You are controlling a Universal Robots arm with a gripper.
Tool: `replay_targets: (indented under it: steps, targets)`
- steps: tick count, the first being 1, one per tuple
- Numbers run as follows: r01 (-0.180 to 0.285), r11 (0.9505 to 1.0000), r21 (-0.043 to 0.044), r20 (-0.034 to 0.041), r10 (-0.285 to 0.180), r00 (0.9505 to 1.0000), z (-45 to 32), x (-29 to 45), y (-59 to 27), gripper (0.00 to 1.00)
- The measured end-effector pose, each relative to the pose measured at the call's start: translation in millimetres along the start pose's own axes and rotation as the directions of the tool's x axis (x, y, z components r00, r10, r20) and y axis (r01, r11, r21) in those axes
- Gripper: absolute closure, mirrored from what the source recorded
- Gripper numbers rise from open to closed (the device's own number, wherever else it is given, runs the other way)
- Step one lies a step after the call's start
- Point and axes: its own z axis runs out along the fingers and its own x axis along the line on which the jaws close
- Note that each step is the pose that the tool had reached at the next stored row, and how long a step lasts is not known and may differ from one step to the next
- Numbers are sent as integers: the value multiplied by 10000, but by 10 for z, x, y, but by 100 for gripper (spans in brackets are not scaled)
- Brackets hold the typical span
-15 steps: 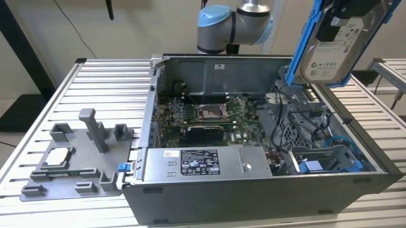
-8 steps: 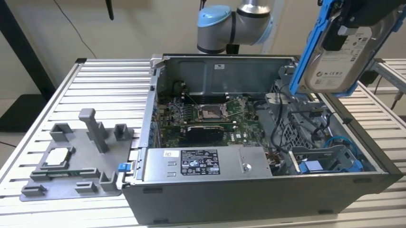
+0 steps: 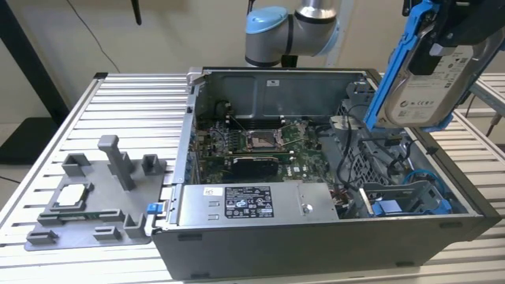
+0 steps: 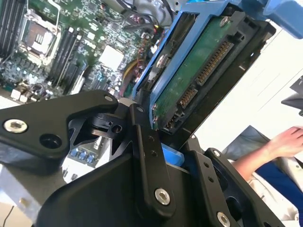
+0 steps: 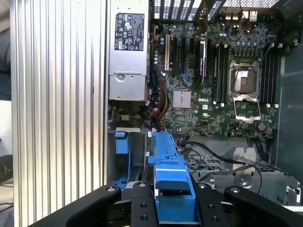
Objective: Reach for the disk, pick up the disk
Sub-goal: 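Pick up the disk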
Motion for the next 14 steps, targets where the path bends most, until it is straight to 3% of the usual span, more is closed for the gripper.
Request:
replay_targets:
  steps: [8,14]
  targets:
    - [-1,10000,0,-1,1,10000,58,239,2,100]
    - [0,10000,0,0,0,10000,116,354,6,100]
